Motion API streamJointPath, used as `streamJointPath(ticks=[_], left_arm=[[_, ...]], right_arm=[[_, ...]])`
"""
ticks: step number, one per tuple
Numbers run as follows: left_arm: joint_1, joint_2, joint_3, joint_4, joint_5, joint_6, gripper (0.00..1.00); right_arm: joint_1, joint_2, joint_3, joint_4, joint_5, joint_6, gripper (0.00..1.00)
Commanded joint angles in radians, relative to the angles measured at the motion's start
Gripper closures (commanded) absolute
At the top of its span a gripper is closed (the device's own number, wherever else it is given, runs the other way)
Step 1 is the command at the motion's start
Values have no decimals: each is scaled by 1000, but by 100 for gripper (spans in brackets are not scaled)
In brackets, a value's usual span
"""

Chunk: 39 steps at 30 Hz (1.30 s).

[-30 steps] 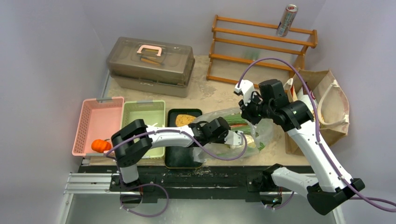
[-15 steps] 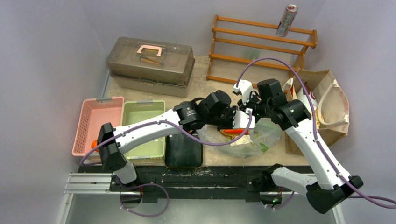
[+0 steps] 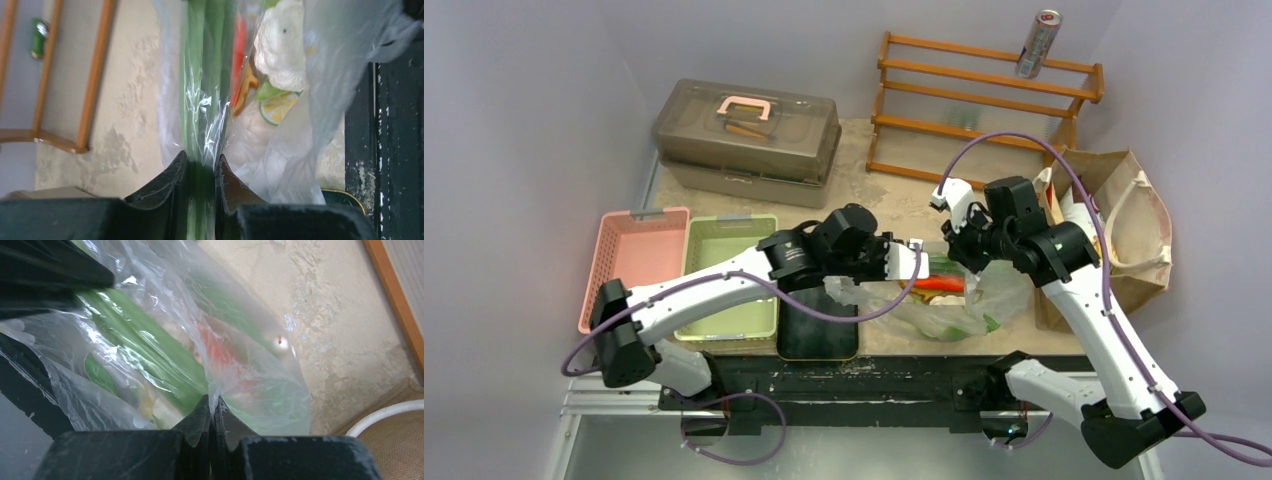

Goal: Untie the knot of the grocery bags and take out the mixed food

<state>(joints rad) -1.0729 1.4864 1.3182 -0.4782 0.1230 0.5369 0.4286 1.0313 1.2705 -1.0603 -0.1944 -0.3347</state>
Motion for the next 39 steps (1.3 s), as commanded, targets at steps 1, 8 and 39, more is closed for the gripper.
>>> streamJointPath(ticks=[1,8,39], left_arm=[[-13,-144,-17,217,73,54,100],[109,-248,-96,114,60,113,100],[309,-180,-4,458,222,-1095,100]], right_arm=[[-13,-4,-23,-13,29,-25,100],[-112,-56,-22,-82,51,-144,100],[-346,4,37,47,-226,-105,100]])
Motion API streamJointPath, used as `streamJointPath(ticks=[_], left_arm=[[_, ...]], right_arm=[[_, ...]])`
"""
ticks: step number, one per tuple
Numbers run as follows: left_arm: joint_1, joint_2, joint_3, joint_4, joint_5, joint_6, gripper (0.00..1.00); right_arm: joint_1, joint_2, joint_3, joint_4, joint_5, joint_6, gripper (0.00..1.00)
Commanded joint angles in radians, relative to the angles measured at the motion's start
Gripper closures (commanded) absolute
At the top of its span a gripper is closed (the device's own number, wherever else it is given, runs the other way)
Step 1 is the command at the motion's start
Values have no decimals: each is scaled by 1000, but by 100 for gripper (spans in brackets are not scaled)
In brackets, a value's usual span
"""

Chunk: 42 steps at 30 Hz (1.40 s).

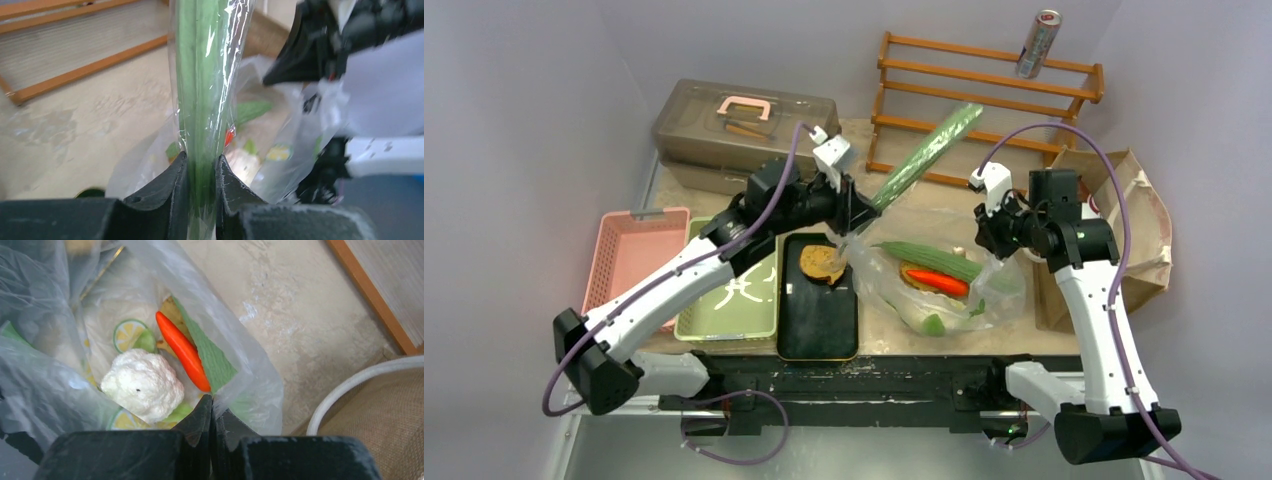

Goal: Untie the knot of the grocery bags and take out the mixed food

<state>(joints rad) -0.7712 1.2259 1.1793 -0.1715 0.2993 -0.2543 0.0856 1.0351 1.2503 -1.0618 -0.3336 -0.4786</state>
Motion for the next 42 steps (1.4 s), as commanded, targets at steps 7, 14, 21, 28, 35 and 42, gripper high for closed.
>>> streamJointPath(ticks=[7,14,21,28,35,42], left_arm=[[9,264,413,301,-12,-366,100],[0,377,597,394,-93,-375,100],[-6,476,796,437,-109,-276,100],[147,93,405,197,-11,30,100],[290,-380,32,-313,-138,361,100],[557,-611,-111,-632,-134,356,100]], right_arm=[[-3,14,50,31,-79,18,100],[-3,11,27,42,-88,-1,100],[-2,16,45,46,-92,1,100],[-2,-37,38,68,-113,-6,100],[-3,-53,52,146,-139,20,100],[-3,87,134,200,-133,5,100]])
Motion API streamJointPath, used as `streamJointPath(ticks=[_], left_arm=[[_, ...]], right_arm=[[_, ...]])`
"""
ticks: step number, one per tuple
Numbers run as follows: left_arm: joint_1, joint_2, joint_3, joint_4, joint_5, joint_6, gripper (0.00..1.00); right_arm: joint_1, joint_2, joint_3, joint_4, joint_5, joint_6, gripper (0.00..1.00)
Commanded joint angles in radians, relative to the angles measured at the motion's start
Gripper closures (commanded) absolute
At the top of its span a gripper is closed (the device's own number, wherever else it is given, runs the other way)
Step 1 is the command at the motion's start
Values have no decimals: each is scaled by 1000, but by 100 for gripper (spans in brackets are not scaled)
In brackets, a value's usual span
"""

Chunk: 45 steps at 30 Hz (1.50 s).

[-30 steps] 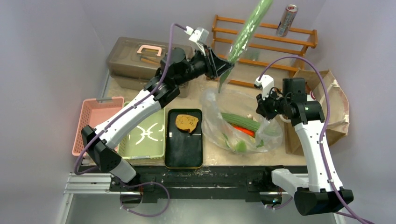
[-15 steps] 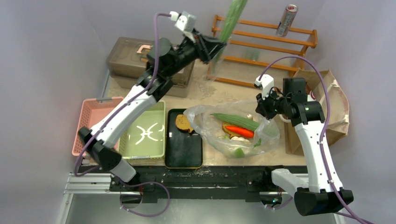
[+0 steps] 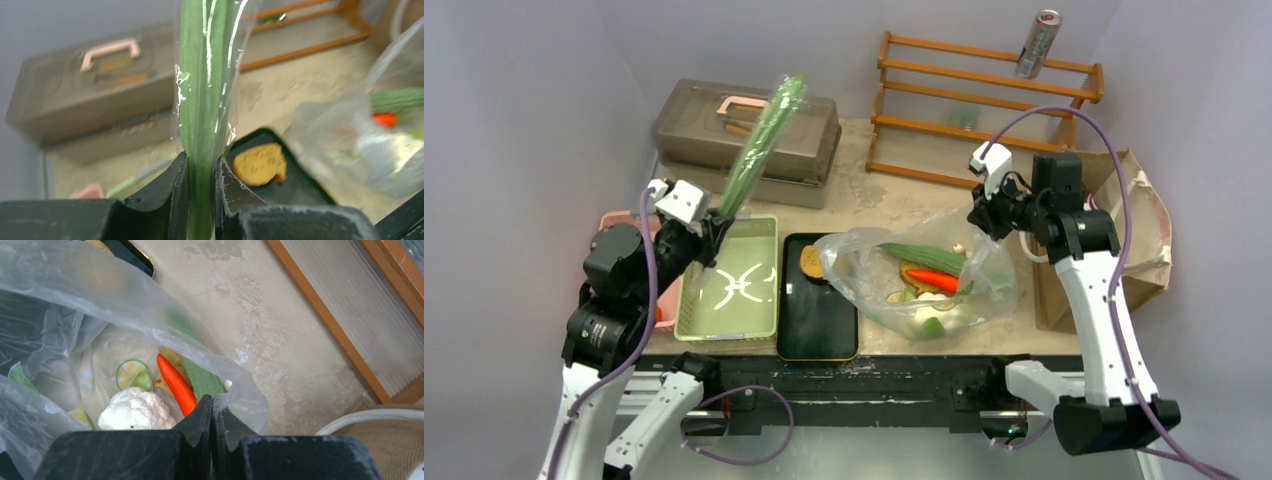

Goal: Untie the knot of the grocery bags and take out the mixed food

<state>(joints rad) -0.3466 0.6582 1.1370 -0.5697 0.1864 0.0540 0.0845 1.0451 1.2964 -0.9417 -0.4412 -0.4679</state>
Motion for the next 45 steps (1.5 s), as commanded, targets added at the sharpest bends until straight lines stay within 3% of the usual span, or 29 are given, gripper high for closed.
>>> streamJointPath(ticks=[1,5,8,18,24,26,28,31,35,37,40,42,45], left_arm=[[147,-76,-80,-273,-7,48,100],[168,-164,-112,-449,2,43,100],[176,-187,-124,-480,-40,33,100],[179,28,-31,-594,-52,13,100],[179,170,37,-667,-144,-44,100],[203,218,85,-723,-165,-108,100],[260,233,146,-788,-101,-116,100],[277,246,232,-873,-105,2,100],[277,265,207,-975,-281,134,100],[278,232,159,-1020,-242,208,100],[277,69,61,-964,-127,372,100],[277,39,6,-934,-170,365,100],[278,131,-41,-901,-271,267,100]], right_arm=[[-1,101,113,80,-32,-6,100],[-1,168,198,78,-61,-18,100],[-1,191,229,77,-89,-14,100],[-1,53,73,-78,-67,-173,100],[-1,-32,-13,-107,-28,-217,100],[-1,-38,-17,-112,-26,-218,100],[-1,-39,-10,-120,-21,-218,100],[-1,-42,-8,-120,-16,-226,100],[-2,-45,-19,-114,-29,-227,100],[-2,-43,-23,-110,-30,-227,100],[-1,-41,-25,-109,-35,-229,100],[-1,-38,-20,-115,-38,-228,100],[-1,-31,-11,-123,-39,-226,100]])
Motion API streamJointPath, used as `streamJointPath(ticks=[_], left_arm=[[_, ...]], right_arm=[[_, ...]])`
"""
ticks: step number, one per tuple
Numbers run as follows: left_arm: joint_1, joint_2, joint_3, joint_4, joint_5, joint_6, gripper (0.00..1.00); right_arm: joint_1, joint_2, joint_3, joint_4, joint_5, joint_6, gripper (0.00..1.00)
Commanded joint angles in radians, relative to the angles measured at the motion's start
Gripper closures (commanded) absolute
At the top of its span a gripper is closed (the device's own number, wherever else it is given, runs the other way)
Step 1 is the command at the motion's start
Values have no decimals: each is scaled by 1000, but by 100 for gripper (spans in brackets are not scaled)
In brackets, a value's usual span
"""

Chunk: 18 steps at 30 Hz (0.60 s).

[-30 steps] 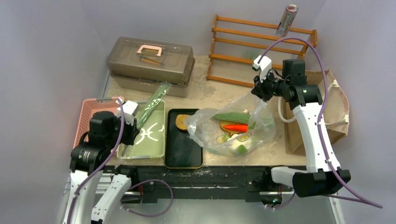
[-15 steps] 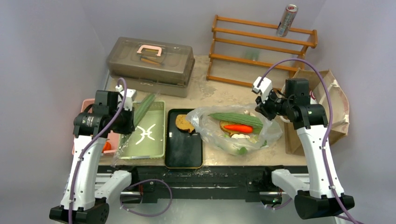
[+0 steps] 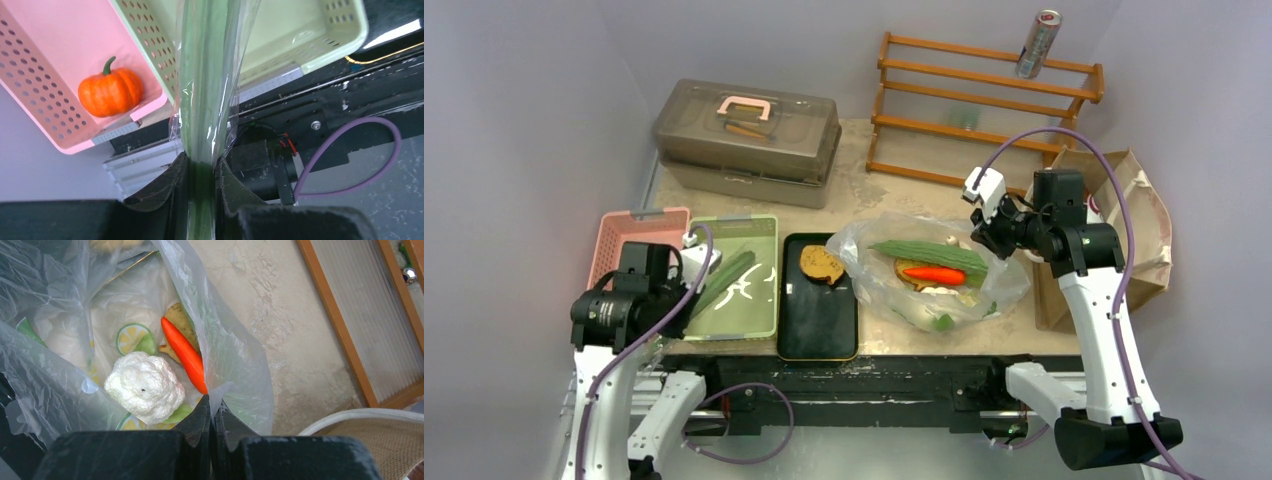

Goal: Untie the knot of the grocery bags and take out the mixed food

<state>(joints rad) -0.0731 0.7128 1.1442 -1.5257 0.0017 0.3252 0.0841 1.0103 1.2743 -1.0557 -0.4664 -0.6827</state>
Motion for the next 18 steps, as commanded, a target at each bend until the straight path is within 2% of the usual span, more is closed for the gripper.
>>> streamJointPath(ticks=[1,5,6,7,8,9,10,11,14,16,17,18], left_arm=[[4,102,-54,75,-84,-23,100],[4,103,-91,166,-36,-56,100],[3,101,-102,186,-22,-49,92],[4,100,-110,202,-15,-39,79],[4,102,-112,219,-13,-36,57],[4,102,-106,230,-12,-33,41],[4,97,-81,232,-8,-22,34],[4,85,-47,234,27,-3,31],[4,26,101,311,288,73,11],[-13,53,208,411,491,75,13],[-61,105,266,444,525,60,15],[-174,163,328,476,476,36,19]], right_arm=[[-1,7,14,-11,-11,-12,100],[-1,14,28,-21,3,-11,100],[0,14,31,-21,3,-10,100],[-1,16,32,-21,4,-7,100],[0,17,34,-21,2,-3,100],[-1,16,36,-21,-2,1,100],[-1,17,42,-22,-5,1,100],[-1,16,45,-22,-8,2,100],[-1,6,48,-9,-19,22,100],[-1,-3,45,21,-38,52,100],[-1,-10,40,41,-39,61,100],[0,-17,35,58,-36,69,100]])
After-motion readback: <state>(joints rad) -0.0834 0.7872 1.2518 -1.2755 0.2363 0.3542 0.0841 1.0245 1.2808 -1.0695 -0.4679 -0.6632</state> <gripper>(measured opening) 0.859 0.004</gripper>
